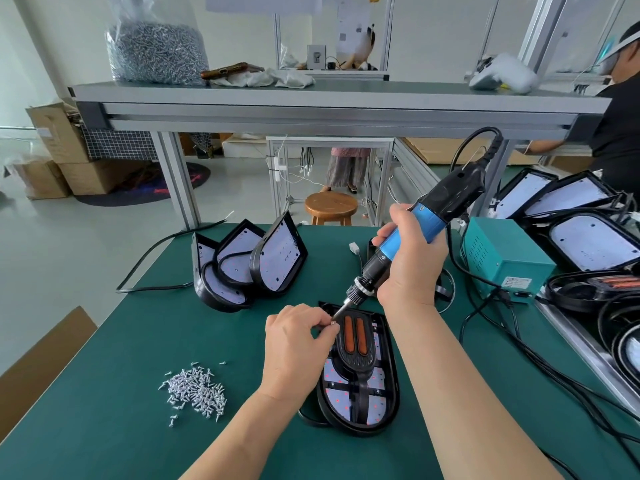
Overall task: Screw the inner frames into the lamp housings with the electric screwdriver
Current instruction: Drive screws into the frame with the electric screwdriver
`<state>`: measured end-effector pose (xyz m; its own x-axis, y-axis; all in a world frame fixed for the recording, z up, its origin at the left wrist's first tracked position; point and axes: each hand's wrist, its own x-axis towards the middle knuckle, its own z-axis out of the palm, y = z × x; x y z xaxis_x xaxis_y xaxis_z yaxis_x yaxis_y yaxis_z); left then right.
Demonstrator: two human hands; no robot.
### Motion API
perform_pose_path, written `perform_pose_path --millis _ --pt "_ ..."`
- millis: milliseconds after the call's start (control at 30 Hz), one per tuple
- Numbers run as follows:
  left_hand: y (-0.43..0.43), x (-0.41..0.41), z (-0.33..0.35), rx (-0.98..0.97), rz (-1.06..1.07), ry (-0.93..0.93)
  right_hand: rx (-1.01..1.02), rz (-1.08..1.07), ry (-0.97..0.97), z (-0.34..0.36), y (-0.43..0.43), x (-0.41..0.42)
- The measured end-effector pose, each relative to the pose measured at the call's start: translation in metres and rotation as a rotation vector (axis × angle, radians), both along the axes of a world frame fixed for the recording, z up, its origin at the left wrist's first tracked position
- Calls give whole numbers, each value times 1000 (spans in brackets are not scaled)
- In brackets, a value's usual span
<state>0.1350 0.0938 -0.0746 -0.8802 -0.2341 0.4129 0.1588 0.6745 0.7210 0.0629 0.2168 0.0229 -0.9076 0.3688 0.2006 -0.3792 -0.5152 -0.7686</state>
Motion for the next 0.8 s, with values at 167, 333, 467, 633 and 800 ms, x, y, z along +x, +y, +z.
perform_pose_path --millis 167,333,467,633,800 --pt "1 3 1 0 0 -29 -5 -7 14 -2 1 2" --pt "1 7 3 1 -15 -48 5 -5 25 -3 2 5" --pt "2 9 4 -45 -36 -38 35 -20 38 -4 3 6" --pt "2 8 2 -93 -32 -40 28 -31 34 -6 3 7" --pt "1 8 2 -109 -36 -44 -6 -21 -17 -10 4 7"
